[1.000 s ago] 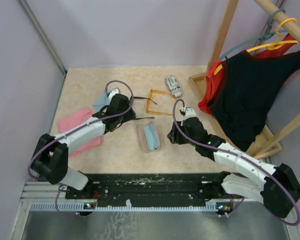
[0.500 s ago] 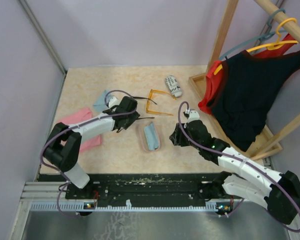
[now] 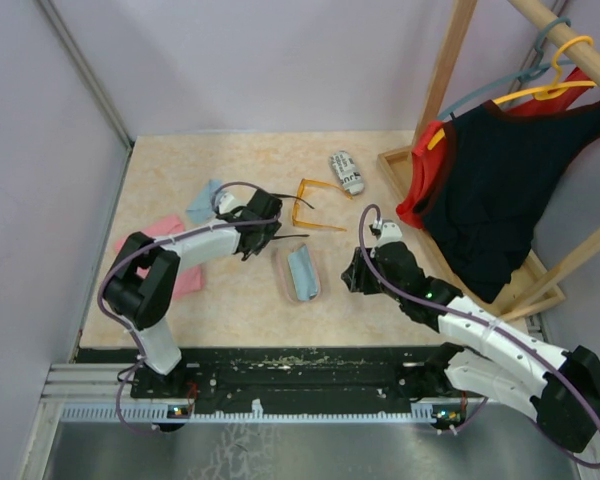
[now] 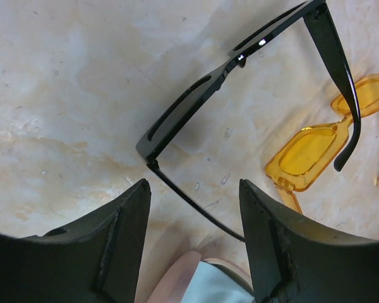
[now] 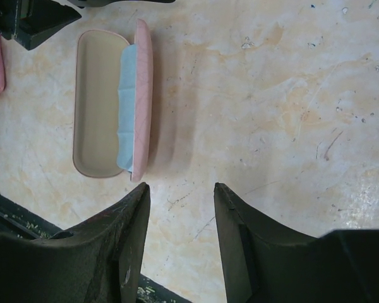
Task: Organize the sunglasses
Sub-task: Pick up the sunglasses from the center of the board.
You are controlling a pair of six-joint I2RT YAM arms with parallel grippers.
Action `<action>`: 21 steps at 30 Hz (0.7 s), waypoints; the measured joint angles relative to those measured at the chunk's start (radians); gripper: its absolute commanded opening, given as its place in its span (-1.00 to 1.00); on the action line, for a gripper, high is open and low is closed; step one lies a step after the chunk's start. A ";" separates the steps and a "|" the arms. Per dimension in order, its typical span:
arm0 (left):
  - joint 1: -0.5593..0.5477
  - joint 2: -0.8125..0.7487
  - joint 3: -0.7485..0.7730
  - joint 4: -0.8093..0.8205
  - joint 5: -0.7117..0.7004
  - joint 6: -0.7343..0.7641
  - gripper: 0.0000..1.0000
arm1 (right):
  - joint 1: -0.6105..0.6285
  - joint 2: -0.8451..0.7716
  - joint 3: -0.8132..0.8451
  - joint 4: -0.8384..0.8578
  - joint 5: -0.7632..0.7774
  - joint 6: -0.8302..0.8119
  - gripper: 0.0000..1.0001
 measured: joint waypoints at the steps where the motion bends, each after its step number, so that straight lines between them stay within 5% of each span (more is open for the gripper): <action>1: 0.000 0.013 0.011 0.001 -0.005 -0.004 0.24 | 0.000 0.000 0.000 -0.002 0.001 0.000 -0.09; 21: 0.007 0.093 0.050 -0.037 -0.055 -0.035 -0.57 | 0.000 -0.019 -0.006 -0.025 0.023 -0.002 -0.09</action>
